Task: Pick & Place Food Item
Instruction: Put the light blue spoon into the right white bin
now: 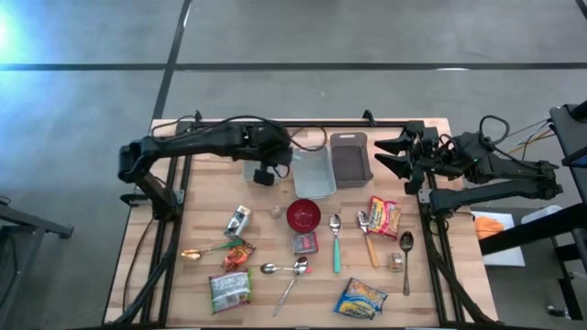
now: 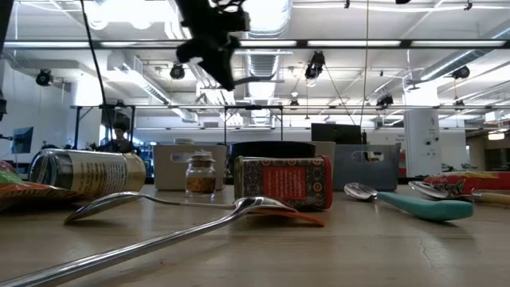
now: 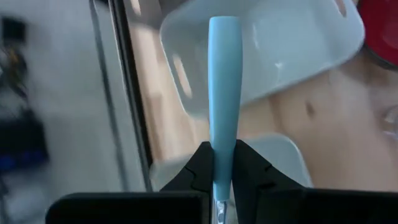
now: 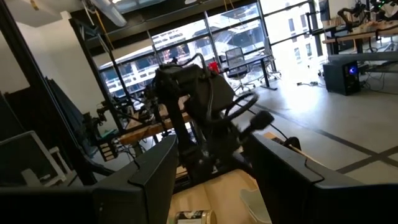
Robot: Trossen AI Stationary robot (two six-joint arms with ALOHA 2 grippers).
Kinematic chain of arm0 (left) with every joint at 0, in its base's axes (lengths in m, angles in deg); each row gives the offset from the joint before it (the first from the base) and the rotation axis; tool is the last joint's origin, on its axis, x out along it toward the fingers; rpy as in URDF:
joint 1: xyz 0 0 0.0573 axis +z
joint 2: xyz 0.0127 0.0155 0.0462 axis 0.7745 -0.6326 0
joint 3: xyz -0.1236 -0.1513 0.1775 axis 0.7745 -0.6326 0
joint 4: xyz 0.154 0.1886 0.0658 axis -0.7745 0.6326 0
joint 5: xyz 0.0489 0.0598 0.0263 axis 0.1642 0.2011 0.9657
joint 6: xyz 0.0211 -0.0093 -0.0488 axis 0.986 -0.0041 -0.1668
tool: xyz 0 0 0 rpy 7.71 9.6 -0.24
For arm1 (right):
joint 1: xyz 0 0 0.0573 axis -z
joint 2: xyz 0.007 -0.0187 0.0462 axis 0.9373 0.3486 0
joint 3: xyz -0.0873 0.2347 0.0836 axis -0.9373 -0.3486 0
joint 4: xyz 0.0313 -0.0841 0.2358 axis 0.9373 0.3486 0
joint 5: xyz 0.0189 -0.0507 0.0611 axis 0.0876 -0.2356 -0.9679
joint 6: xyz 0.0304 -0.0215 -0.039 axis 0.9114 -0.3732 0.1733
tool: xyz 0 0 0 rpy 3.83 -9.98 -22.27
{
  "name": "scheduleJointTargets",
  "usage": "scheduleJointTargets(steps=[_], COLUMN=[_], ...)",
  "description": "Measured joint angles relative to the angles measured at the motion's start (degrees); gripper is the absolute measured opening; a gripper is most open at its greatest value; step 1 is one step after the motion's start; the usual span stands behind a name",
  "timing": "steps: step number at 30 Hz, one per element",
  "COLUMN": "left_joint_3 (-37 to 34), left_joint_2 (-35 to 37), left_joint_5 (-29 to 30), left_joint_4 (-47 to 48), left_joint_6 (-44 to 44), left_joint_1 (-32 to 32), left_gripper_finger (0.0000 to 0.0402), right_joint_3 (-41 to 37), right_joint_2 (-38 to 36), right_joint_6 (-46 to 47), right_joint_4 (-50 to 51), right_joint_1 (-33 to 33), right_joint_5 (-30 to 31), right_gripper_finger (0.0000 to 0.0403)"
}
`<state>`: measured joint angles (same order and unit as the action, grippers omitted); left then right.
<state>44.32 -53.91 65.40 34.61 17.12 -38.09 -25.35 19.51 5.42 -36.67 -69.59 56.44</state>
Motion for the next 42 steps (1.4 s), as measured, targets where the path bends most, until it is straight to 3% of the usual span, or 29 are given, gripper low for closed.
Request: scheduleJointTargets(steps=[4, 10, 13, 20, 29, 35, 42], left_joint_3=[0.0, 0.0, -0.1, -0.1, -0.1, -0.1, -0.1], left_joint_2=[-1.6, -2.6, -3.8, -7.1, -11.5, -14.3, -18.1], left_joint_5=[-1.4, -13.1, -14.4, -14.4, -14.5, -19.2, -19.5], left_joint_4=[-6.6, -10.6, -11.6, -17.5, -18.1, -19.3, -20.3], left_joint_6=[7.2, 23.8, 29.2, 30.3, 33.8, 36.1, 38.8], left_joint_1=[-0.5, -0.5, -0.6, -0.6, -0.6, -0.5, 0.0], left_gripper_finger=[0.0023, 0.0023, 0.0023, 0.0023, 0.0023, 0.0023, 0.0023], right_joint_3=[0.0, 0.0, 0.0, 0.0, 0.0, 0.0, 0.0], right_joint_2=[0.0, 0.0, 0.1, 0.1, 0.8, 0.9, 1.1], right_joint_6=[1.9, 2.6, 2.6, 2.6, 2.6, 2.6, 2.7], right_joint_4=[0.0, 0.3, 0.3, 0.3, 0.3, 0.2, 0.1], right_joint_1=[0.0, -0.2, -0.2, -0.2, -0.3, -0.3, -0.3], right_joint_5=[0.0, -0.1, -0.1, -0.2, -1.6, -1.7, -3.0], right_gripper_finger=[0.0196, 0.0196, 0.0196, 0.0196, 0.0196, 0.0196, 0.0196])
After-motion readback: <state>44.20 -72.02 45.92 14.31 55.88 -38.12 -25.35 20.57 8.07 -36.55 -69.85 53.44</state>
